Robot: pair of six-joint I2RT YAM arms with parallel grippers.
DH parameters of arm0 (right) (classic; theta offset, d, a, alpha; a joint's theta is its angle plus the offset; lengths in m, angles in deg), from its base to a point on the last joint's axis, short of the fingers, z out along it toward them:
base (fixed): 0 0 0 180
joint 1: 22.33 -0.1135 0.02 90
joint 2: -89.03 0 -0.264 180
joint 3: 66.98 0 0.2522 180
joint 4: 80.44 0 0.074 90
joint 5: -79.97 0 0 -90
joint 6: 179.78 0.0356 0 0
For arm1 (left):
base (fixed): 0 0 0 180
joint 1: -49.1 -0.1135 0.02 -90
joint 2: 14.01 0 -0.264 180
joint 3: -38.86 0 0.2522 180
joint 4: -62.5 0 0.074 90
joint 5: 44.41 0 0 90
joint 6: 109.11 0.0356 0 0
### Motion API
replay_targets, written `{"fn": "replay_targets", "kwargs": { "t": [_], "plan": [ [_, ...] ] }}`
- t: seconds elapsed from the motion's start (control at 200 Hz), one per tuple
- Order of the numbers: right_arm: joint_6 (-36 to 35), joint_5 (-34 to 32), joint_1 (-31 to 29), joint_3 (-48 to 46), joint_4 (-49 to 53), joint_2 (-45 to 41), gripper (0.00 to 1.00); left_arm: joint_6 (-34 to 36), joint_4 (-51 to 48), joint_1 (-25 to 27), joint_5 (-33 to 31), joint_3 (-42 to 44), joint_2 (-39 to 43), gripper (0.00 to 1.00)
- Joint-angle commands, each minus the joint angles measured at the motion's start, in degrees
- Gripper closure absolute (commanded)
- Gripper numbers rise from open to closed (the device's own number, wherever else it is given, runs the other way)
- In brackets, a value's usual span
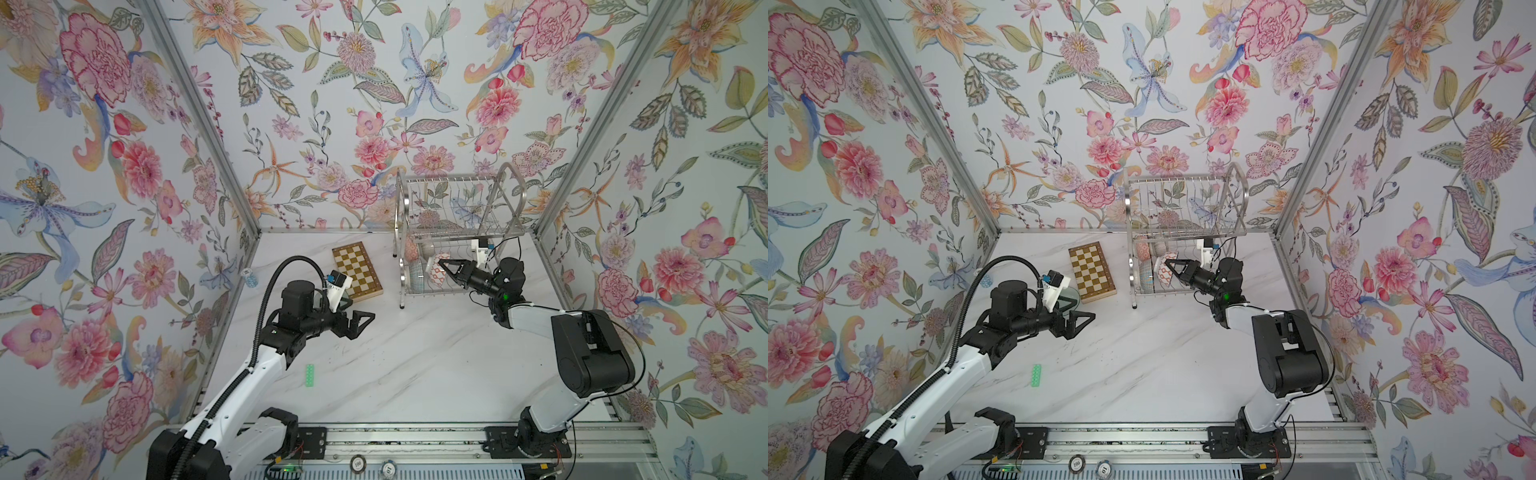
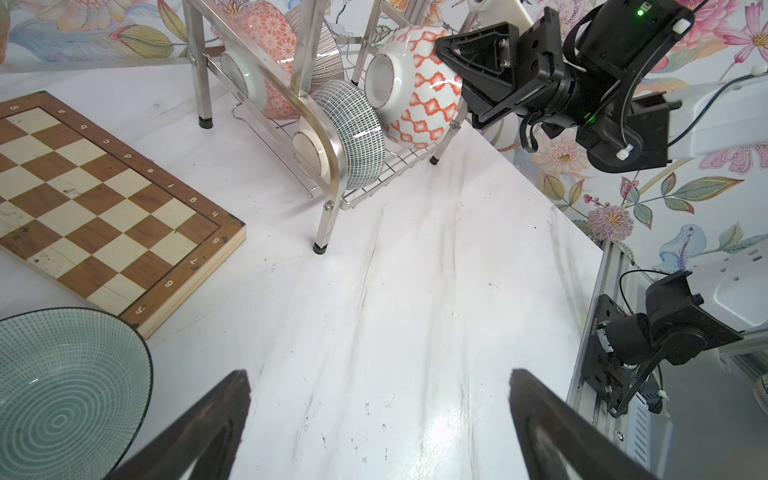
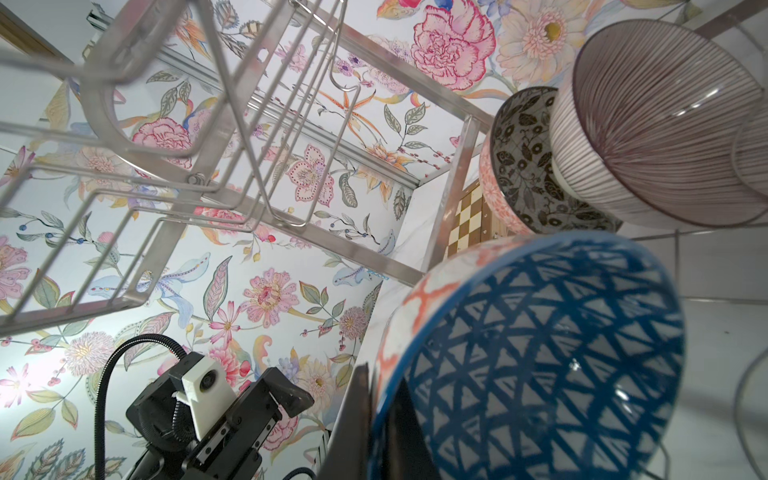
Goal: Load the bowls into the dish rack
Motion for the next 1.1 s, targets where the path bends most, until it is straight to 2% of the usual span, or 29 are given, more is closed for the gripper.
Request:
{"fn": "replay_targets", "kwargs": {
  "t": [0.0, 0.641, 1.096],
  "plan": [
    [-2.6, 4.1, 1.0, 3.2, -0.8, 1.4, 1.00, 1.4, -0.1, 0.7, -0.1, 0.8, -0.6, 0.01],
    [-3.8, 13.6, 4.3, 12.1, 3.4, 10.5, 1.00, 3.1, -1.3, 1.2, -0.7, 0.7, -1.8, 0.01],
    [-4.8, 16.9, 4.1, 15.4, 6.6, 14.3, 1.00, 3.6, -1.9, 1.5, -1.4, 0.5, -2.7, 0.01]
  ]
}}
